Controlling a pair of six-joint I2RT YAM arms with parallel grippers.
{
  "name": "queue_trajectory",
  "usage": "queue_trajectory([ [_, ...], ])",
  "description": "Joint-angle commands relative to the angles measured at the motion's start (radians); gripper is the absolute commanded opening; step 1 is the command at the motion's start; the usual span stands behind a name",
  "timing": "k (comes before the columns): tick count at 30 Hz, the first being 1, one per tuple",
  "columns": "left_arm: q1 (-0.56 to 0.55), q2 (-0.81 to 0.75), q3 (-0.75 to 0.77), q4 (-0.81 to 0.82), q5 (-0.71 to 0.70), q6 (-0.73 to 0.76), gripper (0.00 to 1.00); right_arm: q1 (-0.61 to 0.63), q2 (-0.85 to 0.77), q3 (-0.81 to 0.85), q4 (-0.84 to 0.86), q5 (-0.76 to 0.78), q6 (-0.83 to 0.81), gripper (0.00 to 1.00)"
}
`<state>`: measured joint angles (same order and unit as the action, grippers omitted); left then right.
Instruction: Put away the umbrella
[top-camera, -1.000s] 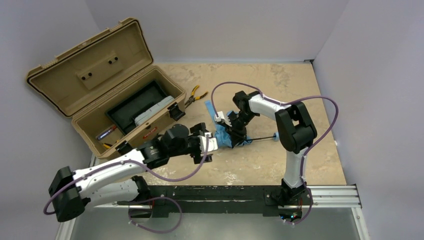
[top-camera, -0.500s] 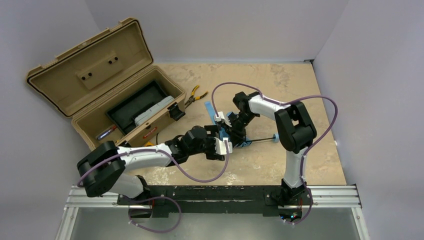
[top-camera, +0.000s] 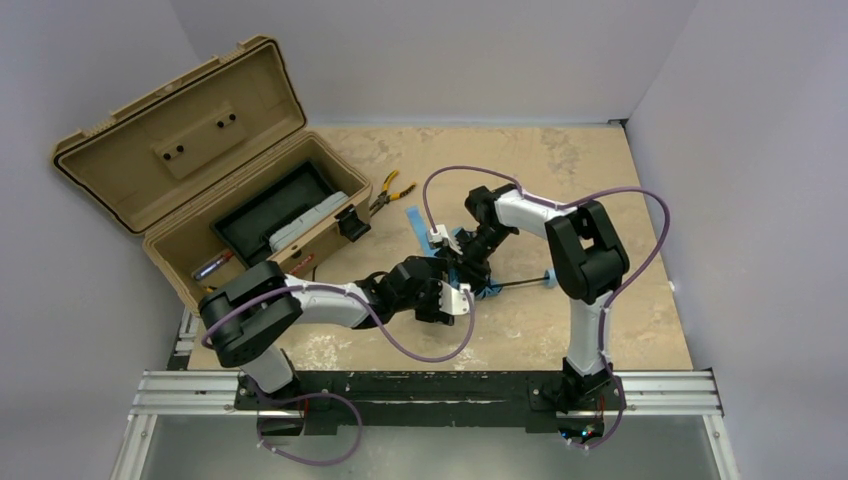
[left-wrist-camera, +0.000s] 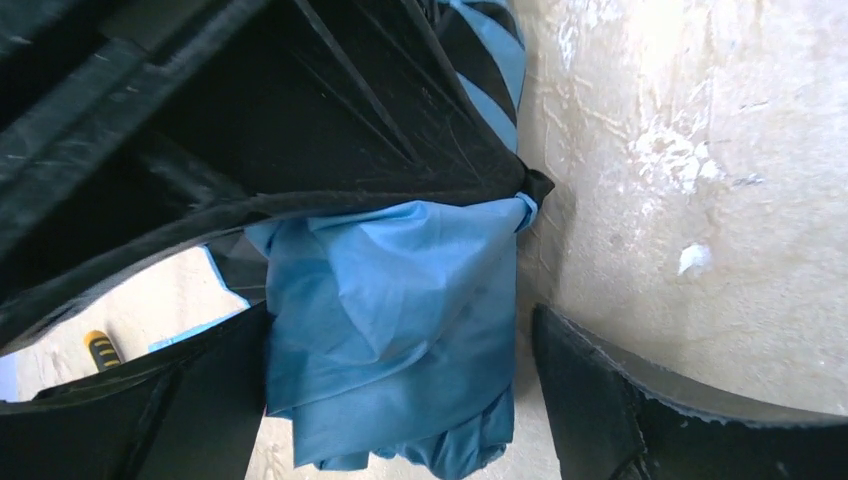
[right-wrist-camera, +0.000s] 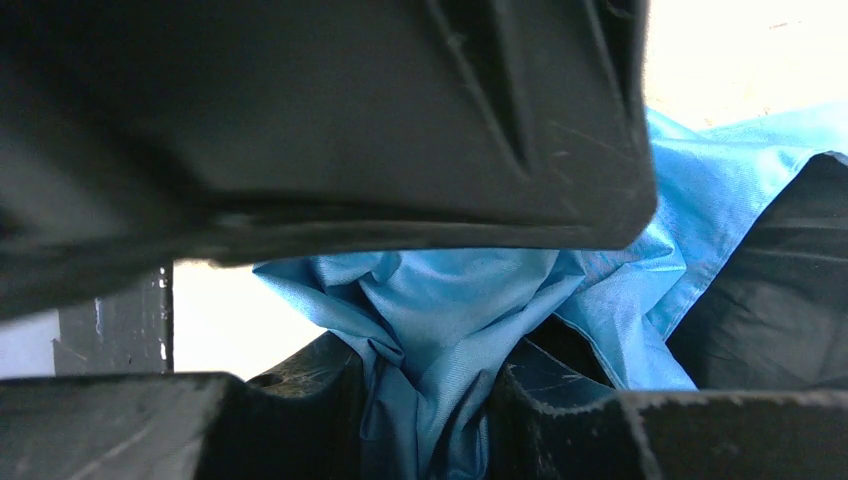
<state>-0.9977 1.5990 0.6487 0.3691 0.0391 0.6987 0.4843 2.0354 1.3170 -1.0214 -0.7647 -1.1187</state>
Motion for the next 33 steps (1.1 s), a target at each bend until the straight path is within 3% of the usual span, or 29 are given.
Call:
queue_trajectory([
  [1,0.0,0.058,0.056,0.047,-0.056,0.049,0.91,0.032,0.141,-0.084,-0.005,0.194,0.002,0.12],
  [4,0.002,0.096,0.065,0.036,-0.075,0.049,0.85,0.027,0.124,-0.078,0.0,0.174,0.0,0.15],
  [6,0.005,0.117,0.083,-0.015,-0.071,0.027,0.72,0.022,0.11,-0.069,0.008,0.158,0.002,0.18],
  [7,0.01,0.121,0.095,-0.047,-0.059,0.008,0.63,0.019,0.101,-0.063,0.013,0.149,0.003,0.2],
  [10,0.027,0.126,0.119,-0.136,-0.02,-0.036,0.16,0.0,0.052,-0.044,0.039,0.115,0.014,0.25],
  [12,0.03,0.123,0.105,-0.143,-0.017,-0.045,0.03,-0.019,0.019,-0.019,0.05,0.091,0.02,0.27],
  [22,0.144,0.109,0.104,-0.265,0.113,-0.153,0.0,-0.147,-0.139,0.085,0.037,-0.018,-0.035,0.57],
  [33,0.239,0.139,0.191,-0.402,0.238,-0.27,0.0,-0.206,-0.327,0.07,0.048,-0.075,-0.16,0.63],
])
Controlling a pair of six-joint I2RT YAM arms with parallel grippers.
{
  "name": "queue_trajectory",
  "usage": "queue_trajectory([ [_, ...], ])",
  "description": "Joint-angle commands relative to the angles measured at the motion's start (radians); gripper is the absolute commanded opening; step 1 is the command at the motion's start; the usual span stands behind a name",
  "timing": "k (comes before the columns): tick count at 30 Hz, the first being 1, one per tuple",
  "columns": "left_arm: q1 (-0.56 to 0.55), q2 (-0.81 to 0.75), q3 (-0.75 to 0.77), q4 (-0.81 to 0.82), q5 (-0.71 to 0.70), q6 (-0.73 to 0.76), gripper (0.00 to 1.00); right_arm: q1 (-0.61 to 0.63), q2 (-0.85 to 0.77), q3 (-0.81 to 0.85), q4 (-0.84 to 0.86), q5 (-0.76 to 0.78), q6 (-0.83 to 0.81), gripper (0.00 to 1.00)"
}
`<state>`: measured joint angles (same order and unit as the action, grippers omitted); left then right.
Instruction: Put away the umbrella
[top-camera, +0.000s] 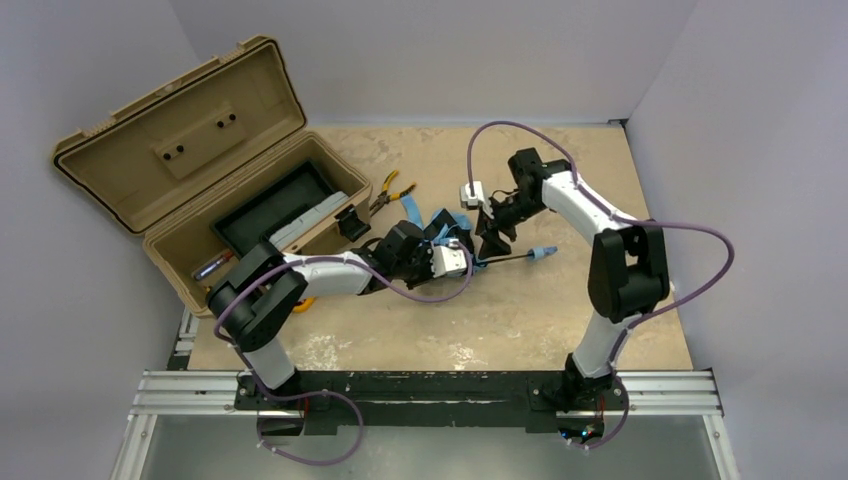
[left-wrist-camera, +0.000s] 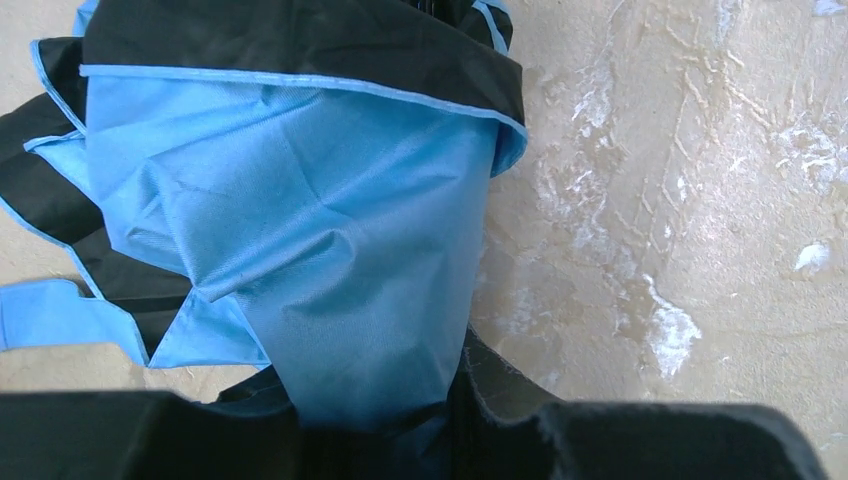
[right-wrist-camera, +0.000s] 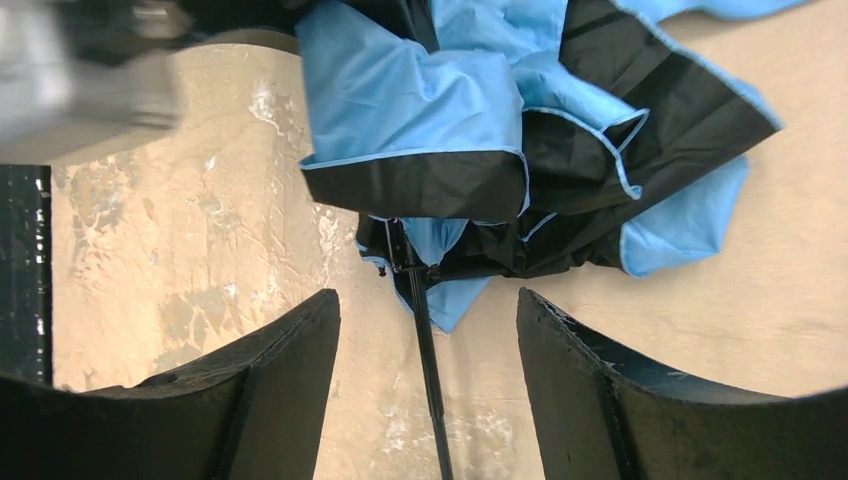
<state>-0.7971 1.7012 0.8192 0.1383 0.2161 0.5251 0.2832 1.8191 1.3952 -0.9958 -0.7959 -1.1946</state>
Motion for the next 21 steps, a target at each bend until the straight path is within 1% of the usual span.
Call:
queue_trajectory([
  [1,0.047,0.037,0.025,-0.184,0.074,-0.111,0.0,-0.008,-0.15,-0.03,0.055,-0.061,-0.102,0.65],
  [3,0.068,0.039,0.033,-0.198,0.107,-0.146,0.0,-0.017,-0.222,-0.087,0.111,-0.103,-0.168,0.68],
  [6,0.093,0.048,0.044,-0.229,0.153,-0.196,0.0,-0.023,-0.313,-0.186,0.177,-0.161,-0.302,0.79],
  [8,0.109,0.06,0.049,-0.242,0.185,-0.228,0.0,-0.023,-0.351,-0.25,0.222,-0.171,-0.369,0.87],
  [11,0.136,0.075,0.038,-0.21,0.238,-0.278,0.0,-0.022,-0.375,-0.304,0.262,-0.171,-0.465,0.92],
  [14,0.173,0.114,0.079,-0.237,0.309,-0.331,0.0,-0.005,-0.389,-0.353,0.347,-0.166,-0.475,0.97],
  [18,0.207,0.161,0.131,-0.293,0.379,-0.368,0.0,0.101,-0.422,-0.433,0.537,-0.01,-0.419,0.98],
  [21,0.222,0.198,0.167,-0.342,0.414,-0.393,0.0,0.17,-0.443,-0.499,0.703,0.065,-0.378,0.98],
])
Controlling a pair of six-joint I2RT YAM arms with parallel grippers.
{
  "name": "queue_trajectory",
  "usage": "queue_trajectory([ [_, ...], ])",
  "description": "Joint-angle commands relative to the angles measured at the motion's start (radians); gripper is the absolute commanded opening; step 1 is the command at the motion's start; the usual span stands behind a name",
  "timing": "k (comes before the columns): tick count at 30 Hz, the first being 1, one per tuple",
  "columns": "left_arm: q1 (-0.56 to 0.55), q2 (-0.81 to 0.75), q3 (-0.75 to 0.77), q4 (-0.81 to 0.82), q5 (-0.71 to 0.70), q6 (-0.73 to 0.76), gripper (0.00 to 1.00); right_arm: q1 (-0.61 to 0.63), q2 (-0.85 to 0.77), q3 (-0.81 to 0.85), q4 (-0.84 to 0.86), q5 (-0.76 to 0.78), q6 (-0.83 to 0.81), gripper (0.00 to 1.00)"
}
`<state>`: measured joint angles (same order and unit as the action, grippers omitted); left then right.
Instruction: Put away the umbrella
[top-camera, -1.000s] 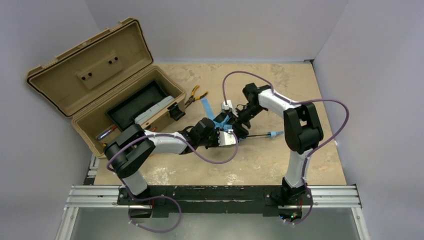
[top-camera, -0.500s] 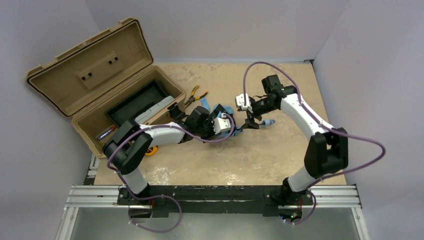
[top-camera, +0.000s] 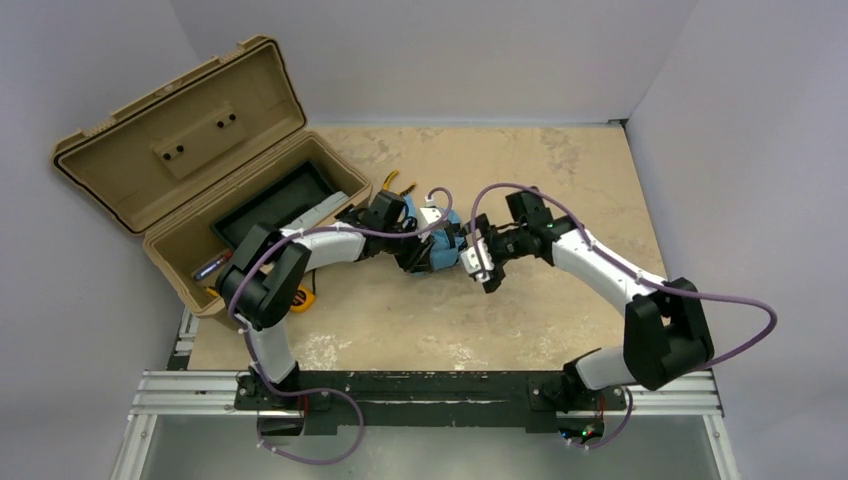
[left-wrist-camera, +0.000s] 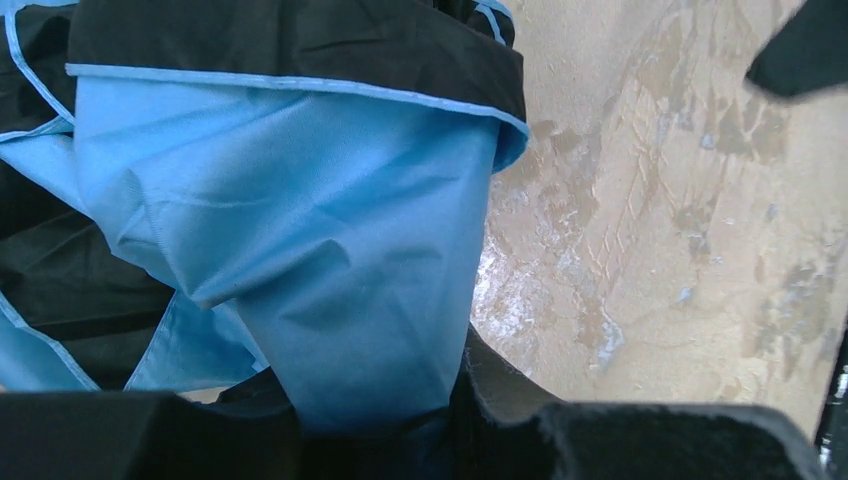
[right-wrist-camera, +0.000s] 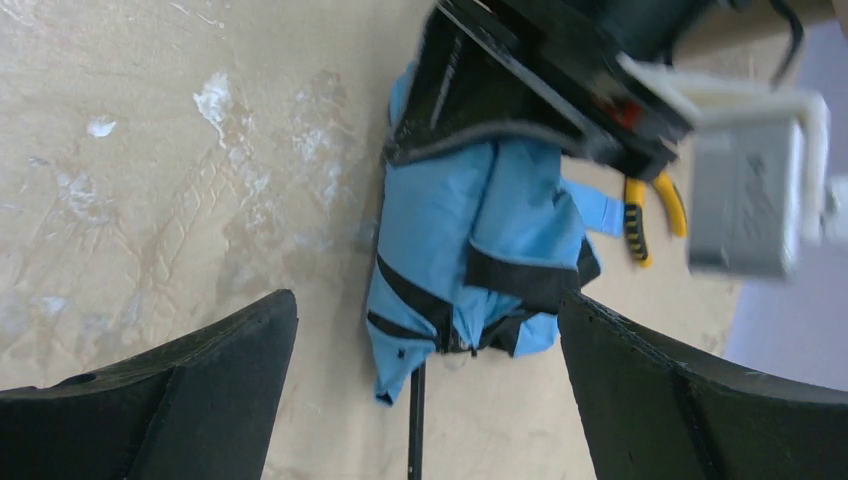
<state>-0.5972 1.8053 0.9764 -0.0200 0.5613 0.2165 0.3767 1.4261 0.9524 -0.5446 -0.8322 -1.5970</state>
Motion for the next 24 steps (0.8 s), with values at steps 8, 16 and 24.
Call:
queue_trajectory([
  [8,0.036,0.149,0.048,-0.237,0.105,-0.112,0.0,0.166,0.021,-0.14,0.453,0.238,0.031,0.98],
  [16,0.036,0.175,0.077,-0.264,0.126,-0.101,0.0,0.198,0.133,-0.149,0.54,0.337,0.015,0.97],
  [24,0.038,0.19,0.108,-0.288,0.174,-0.086,0.0,0.233,0.239,-0.131,0.566,0.43,-0.011,0.83],
])
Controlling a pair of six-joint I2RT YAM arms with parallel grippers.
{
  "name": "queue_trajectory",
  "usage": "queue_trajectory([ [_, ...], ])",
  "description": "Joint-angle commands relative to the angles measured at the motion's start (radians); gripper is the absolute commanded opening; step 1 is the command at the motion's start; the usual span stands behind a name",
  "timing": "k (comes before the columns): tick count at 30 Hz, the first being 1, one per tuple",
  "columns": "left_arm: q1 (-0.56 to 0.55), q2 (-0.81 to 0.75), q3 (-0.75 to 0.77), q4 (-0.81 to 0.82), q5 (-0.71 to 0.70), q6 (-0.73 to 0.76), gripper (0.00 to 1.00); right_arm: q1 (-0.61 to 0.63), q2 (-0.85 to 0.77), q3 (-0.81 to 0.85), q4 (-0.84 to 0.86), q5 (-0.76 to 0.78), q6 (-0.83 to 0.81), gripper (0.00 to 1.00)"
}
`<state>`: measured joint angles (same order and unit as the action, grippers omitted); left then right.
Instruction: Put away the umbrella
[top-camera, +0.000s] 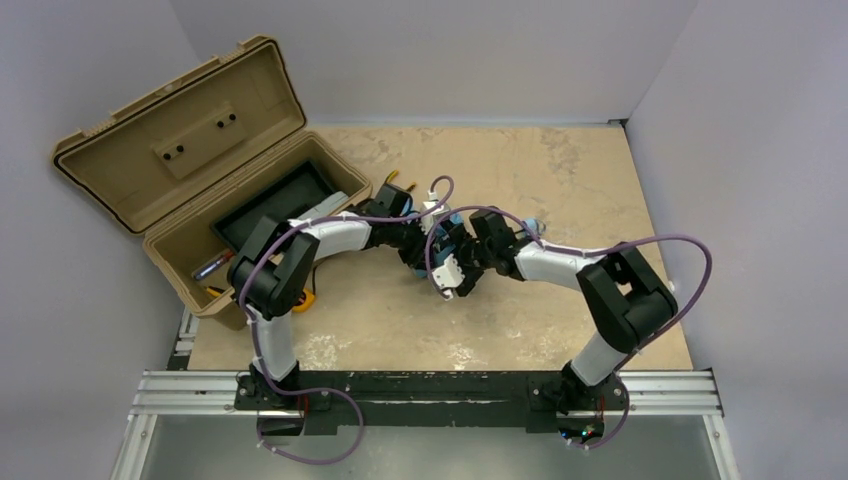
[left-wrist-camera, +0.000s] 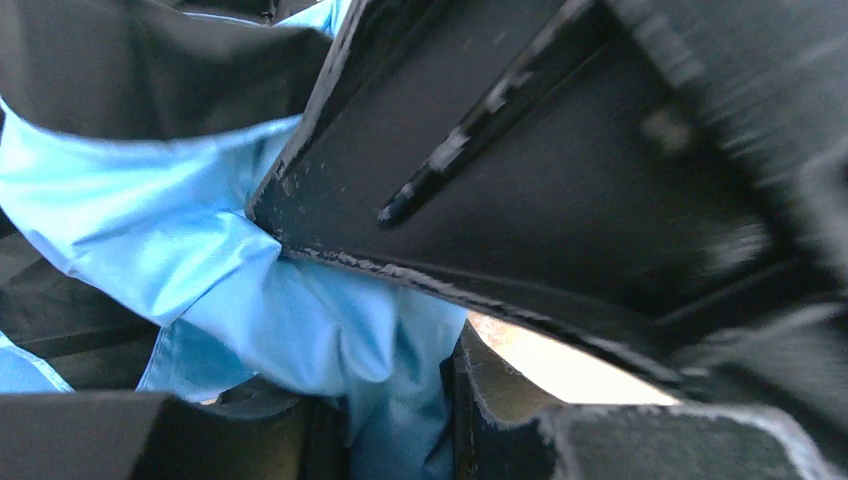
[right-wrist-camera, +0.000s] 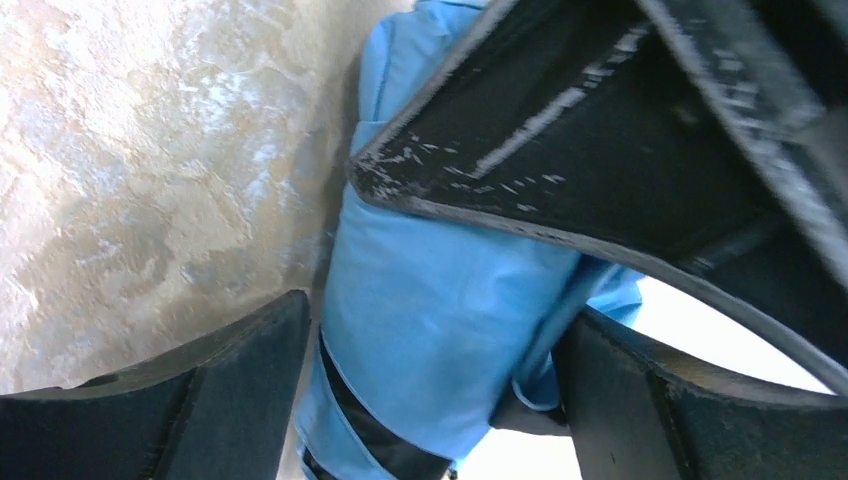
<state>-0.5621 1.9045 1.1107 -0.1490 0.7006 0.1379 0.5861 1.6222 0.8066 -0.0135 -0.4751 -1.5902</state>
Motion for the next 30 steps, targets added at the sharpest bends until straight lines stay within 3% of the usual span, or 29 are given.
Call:
queue_trajectory([
  [1,0.003,0.093,-0.018,-0.162,0.043,-0.009,0.0,0.033,0.058,0.026,0.023,0.088,-0.019,0.78],
  [6,0.004,0.089,0.015,-0.158,0.068,-0.034,0.0,0.064,0.131,0.098,-0.105,0.146,0.036,0.36],
  [11,0.02,0.013,0.018,-0.079,0.046,-0.124,0.3,0.063,0.109,0.089,-0.224,0.126,0.046,0.17],
  [19,0.047,-0.148,0.027,0.012,-0.035,-0.274,0.52,0.058,0.024,0.022,-0.359,0.134,0.078,0.09],
  [21,0.048,-0.195,0.021,0.013,-0.083,-0.282,0.62,0.047,0.005,0.008,-0.387,0.132,0.084,0.08],
  [26,0.047,-0.319,-0.013,-0.018,-0.234,-0.326,0.65,0.015,-0.027,-0.02,-0.433,0.139,0.11,0.06],
  [30,0.041,-0.414,-0.071,-0.069,-0.342,-0.447,0.64,-0.023,-0.069,-0.051,-0.45,0.117,0.131,0.04],
])
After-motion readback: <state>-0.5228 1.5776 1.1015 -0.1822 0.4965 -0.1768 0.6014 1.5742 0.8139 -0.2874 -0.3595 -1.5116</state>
